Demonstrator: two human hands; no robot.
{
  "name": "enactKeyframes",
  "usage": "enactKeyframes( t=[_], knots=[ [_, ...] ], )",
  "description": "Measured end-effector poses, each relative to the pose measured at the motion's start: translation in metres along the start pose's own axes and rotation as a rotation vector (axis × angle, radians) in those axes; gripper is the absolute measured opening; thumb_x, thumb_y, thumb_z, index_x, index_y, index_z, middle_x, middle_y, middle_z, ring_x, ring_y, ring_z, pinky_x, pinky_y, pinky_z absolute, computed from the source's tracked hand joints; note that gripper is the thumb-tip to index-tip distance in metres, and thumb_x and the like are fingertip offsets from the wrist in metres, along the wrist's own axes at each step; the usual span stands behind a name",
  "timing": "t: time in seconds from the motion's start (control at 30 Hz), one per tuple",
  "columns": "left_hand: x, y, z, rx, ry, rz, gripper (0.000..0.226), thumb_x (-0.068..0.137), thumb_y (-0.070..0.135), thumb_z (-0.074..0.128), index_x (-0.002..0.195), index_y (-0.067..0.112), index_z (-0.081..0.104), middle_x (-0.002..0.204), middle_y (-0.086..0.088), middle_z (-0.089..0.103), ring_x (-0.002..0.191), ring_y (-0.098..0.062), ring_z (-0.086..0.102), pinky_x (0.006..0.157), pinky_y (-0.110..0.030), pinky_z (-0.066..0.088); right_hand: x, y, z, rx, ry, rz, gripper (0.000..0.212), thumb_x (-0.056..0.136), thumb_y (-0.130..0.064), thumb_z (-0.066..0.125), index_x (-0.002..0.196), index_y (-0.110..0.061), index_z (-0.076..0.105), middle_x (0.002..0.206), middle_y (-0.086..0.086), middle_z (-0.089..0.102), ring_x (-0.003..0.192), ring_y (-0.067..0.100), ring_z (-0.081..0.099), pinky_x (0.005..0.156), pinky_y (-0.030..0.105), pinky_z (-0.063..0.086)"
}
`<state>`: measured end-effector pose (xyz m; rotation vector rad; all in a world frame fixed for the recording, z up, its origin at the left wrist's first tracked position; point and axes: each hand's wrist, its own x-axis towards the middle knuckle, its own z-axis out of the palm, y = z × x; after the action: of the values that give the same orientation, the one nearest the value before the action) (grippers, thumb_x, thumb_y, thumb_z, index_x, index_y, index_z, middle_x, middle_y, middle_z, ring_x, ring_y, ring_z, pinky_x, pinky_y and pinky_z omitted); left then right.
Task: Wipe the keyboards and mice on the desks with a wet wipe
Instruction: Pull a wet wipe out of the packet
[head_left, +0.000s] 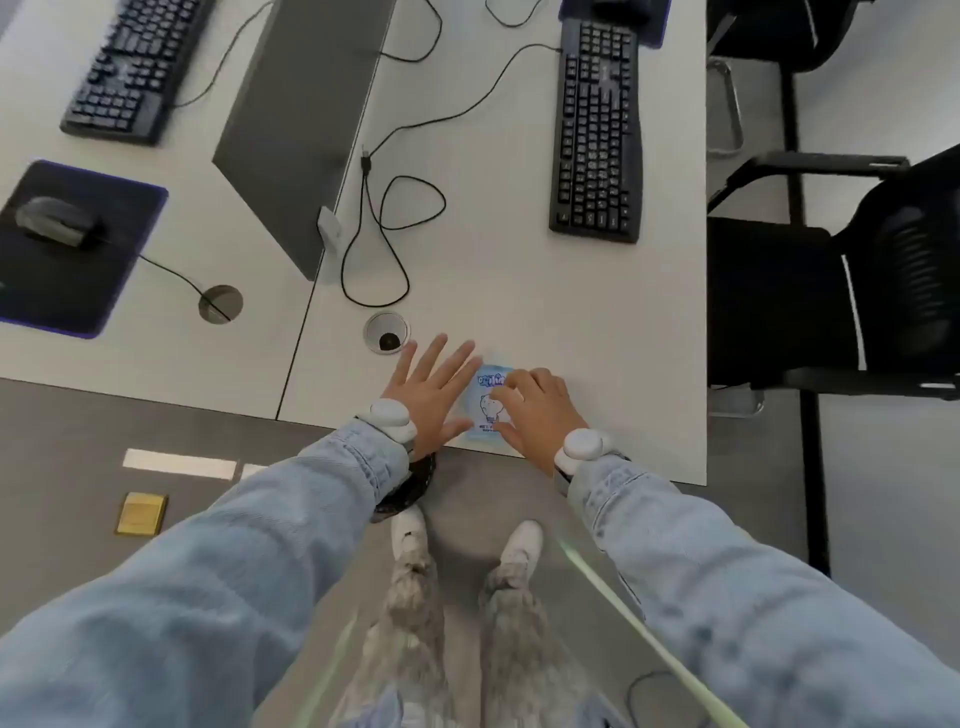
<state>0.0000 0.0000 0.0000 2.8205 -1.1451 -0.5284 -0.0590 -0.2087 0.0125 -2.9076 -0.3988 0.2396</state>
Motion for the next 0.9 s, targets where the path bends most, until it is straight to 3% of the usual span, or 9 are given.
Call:
enactKeyframes(
  t=[0.17,0.33,0.4,0.47,0.6,0.7,0.83,0.9],
  knots=[
    [0.012,0.011,0.029,-0.071,-0.004,0.011,0.089,0.089,0.075,0.018,0.16,0.023,0.019,0.168,0.005,0.015,0.154,-0.037,0.012,0.122,-0.06,0.004,0.011,-0.002,0.021,0.014,-0.045,0.006,0.036,0.07,-0.039,0.08,0.094,-0.018,0.064,0.099,0.003,0.061,0.083,0.031,0.056,0.071,0.041,0.048],
    [0.017,0.014,0.034,-0.145,0.016,-0.049,0.099,0.083,0.085,-0.002,0.161,0.028,0.018,0.168,0.011,0.013,0.155,-0.034,0.005,0.12,-0.06,-0.005,0.018,0.003,0.024,0.0,0.027,-0.094,0.024,0.083,-0.039,0.057,0.086,-0.016,0.065,0.091,0.002,0.063,0.078,0.03,0.057,0.065,0.038,0.047],
    [0.019,0.015,0.037,-0.15,0.027,-0.067,0.094,0.085,0.085,0.005,0.161,0.031,0.015,0.168,0.013,0.011,0.155,-0.033,0.002,0.119,-0.06,-0.007,0.015,0.006,0.029,-0.019,0.085,-0.168,0.017,0.087,-0.03,0.056,0.082,-0.016,0.064,0.084,0.001,0.061,0.073,0.027,0.055,0.063,0.036,0.043],
    [0.02,0.015,0.039,-0.161,0.026,-0.081,0.089,0.085,0.082,0.014,0.16,0.033,0.012,0.167,0.015,0.008,0.155,-0.033,-0.001,0.119,-0.061,-0.009,0.013,0.01,0.033,-0.051,0.104,-0.203,0.006,0.084,-0.019,0.067,0.081,-0.015,0.063,0.081,0.0,0.06,0.072,0.026,0.054,0.063,0.036,0.041],
    [0.023,0.014,0.039,-0.165,-0.005,-0.115,0.089,0.082,0.082,0.013,0.158,0.039,-0.004,0.166,0.021,-0.007,0.154,-0.03,-0.015,0.116,-0.059,-0.018,0.018,0.01,0.031,0.001,0.078,-0.209,0.013,0.077,-0.014,0.075,0.079,-0.015,0.063,0.079,0.0,0.06,0.071,0.026,0.055,0.063,0.036,0.045],
    [0.024,0.016,0.037,-0.204,-0.036,-0.147,0.087,0.091,0.074,0.038,0.159,0.04,-0.005,0.165,0.022,-0.013,0.152,-0.028,-0.022,0.114,-0.06,-0.021,0.023,0.005,0.021,0.086,0.027,-0.168,0.021,0.069,-0.006,0.079,0.076,-0.012,0.06,0.075,0.004,0.061,0.066,0.028,0.057,0.063,0.034,0.046],
    [0.027,0.016,0.034,-0.234,-0.071,-0.161,0.094,0.09,0.066,0.055,0.159,0.041,-0.004,0.165,0.022,-0.012,0.151,-0.026,-0.025,0.114,-0.063,-0.019,0.041,0.012,-0.002,0.182,0.032,-0.017,0.004,0.088,-0.007,0.061,0.086,-0.004,0.059,0.081,0.013,0.062,0.073,0.034,0.056,0.068,0.039,0.042],
    [0.027,0.016,0.032,-0.238,-0.078,-0.162,0.094,0.089,0.065,0.056,0.159,0.041,-0.002,0.166,0.021,-0.011,0.151,-0.026,-0.025,0.113,-0.063,-0.02,0.049,0.019,-0.011,0.135,0.015,-0.001,0.007,0.094,-0.012,0.055,0.092,-0.006,0.059,0.088,0.01,0.062,0.08,0.033,0.056,0.071,0.039,0.041]
  ],
)
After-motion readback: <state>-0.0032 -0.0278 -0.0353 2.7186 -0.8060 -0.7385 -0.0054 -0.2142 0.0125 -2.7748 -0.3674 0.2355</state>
